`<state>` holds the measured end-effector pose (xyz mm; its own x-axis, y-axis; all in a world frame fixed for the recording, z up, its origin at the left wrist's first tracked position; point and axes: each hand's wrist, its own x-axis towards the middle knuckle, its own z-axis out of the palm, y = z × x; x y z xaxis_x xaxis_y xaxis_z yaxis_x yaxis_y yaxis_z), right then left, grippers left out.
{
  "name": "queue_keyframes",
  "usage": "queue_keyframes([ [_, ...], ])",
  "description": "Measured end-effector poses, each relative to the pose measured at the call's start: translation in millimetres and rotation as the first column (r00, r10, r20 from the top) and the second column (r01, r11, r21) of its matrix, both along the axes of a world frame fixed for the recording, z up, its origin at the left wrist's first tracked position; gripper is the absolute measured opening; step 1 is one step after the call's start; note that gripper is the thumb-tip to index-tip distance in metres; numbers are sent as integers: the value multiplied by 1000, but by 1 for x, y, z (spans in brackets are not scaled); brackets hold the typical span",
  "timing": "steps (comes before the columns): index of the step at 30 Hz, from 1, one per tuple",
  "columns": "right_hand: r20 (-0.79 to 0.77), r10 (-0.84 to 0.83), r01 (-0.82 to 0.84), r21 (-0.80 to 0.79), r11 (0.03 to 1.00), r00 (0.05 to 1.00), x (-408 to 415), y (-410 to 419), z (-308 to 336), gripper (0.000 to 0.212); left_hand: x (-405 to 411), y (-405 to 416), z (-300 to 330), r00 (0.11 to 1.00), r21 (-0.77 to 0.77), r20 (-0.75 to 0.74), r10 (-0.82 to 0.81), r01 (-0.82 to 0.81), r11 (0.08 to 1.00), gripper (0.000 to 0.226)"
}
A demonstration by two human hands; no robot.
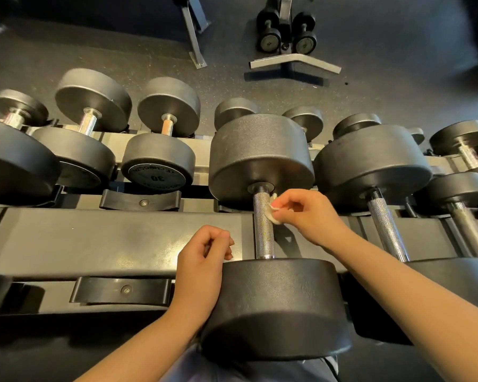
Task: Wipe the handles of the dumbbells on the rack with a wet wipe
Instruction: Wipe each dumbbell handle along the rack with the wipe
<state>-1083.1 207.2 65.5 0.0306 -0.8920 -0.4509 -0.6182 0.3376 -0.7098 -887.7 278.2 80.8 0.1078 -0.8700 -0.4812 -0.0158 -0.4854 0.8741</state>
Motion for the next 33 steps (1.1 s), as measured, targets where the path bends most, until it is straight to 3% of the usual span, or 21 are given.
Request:
queue_keyframes([
  [2,-26,-28,25,-87,996,999,6,1,-5,16,-1,0,0,1000,11,-7,-4,4,1000,24],
  [4,23,-153,155,-160,975,988,11,-1,-9,11,-1,0,1,1000,11,-6,-8,8,1000,24],
  [7,33,-238,239,-192,952,971,11,-7,-14,4,-2,0,1,1000,8,0,-1,1,1000,24],
  [15,309,-491,463,164,871,814,12,-10,-14,5,-3,-1,-1,1000,1,-2,-18,18,1000,24],
  [24,148,-582,528,289,799,800,16,-15,-17,13,-3,-1,-1,999,25,-11,-34,34,999,22],
  [28,343,-647,461,486,743,681,17,-13,-17,8,-3,0,-1,1000,18,-15,-27,28,999,21],
  [33,301,-547,385,456,802,782,10,-3,-10,11,-2,1,-3,1000,20,-14,-27,28,999,25],
])
